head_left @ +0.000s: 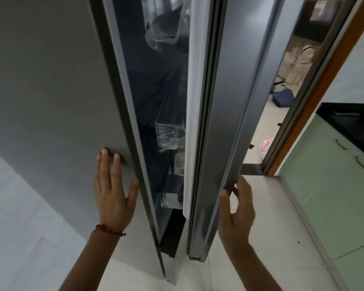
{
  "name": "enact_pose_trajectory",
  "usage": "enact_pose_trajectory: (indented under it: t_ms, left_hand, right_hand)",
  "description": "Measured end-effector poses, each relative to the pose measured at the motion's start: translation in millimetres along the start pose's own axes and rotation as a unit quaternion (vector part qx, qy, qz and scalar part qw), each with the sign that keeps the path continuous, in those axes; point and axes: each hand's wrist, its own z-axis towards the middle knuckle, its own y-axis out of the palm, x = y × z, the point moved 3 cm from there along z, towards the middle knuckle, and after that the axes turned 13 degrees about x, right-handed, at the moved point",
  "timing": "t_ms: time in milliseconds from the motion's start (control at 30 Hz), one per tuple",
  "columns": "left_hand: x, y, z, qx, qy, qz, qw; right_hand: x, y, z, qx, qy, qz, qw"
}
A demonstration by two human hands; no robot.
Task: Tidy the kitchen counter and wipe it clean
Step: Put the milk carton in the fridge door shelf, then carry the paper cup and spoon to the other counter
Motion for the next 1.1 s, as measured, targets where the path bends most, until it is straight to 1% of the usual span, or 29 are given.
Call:
enact_pose_trajectory:
  t_ms: [67, 133, 300, 367, 500, 567, 633, 733, 833, 900, 967, 1033, 1100]
  left_hand:
    - [-3, 4, -1, -0.006, -0.002, -0.011, 1.0]
    - [-4, 6, -3, -0.009, -0.007, -0.025, 1.0]
    - [-4, 6, -1, -0.007, 0.002, -0.042, 0.999]
    - [-5, 6, -1, -0.011, -0.004, -0.041, 0.999]
    - [-3, 4, -2, -0.018, -0.016, -0.044, 0.999]
    - [0, 1, -5, -0.029, -0.028, -0.037, 0.998]
    - [7, -2, -13, -0.048, -0.05, -0.043, 0.997]
    - [14, -8, -41, -0.094, -0.121, -0.068, 0.986]
    - [25, -14, -88, -0.155, -0.197, -0.083, 0.964]
    - [41, -16, -124, -0.232, -0.217, -0.101, 0.943]
    - [63, -14, -158, -0.324, -0.22, -0.107, 0.914]
    - [87, -5, -193, -0.421, -0.223, -0.106, 0.873]
    - [114, 7, -224, -0.518, -0.202, -0.113, 0.823]
  right_hand:
    - [-5, 14, -10, -0.028, 0.002, 0.005, 1.0]
    - [-11, 28, -18, -0.069, -0.016, 0.011, 0.997]
    - [-18, 63, -40, -0.219, -0.031, -0.003, 0.975]
    - [-19, 68, -45, -0.241, -0.021, -0.014, 0.97]
    - [-14, 64, -43, -0.264, 0.001, 0.0, 0.964]
    - [-5, 54, -41, -0.259, 0.003, -0.003, 0.966]
    - [9, 37, -40, -0.236, 0.025, -0.022, 0.971]
    - [36, -5, -40, -0.192, 0.076, -0.053, 0.977]
    - [60, -67, -43, -0.146, 0.134, -0.101, 0.975]
    - [71, -115, -46, -0.107, 0.184, -0.128, 0.969]
    - [83, -165, -53, -0.07, 0.235, -0.162, 0.956]
    - [94, -221, -62, -0.034, 0.28, -0.205, 0.937]
    - [103, -277, -76, -0.011, 0.325, -0.253, 0.911]
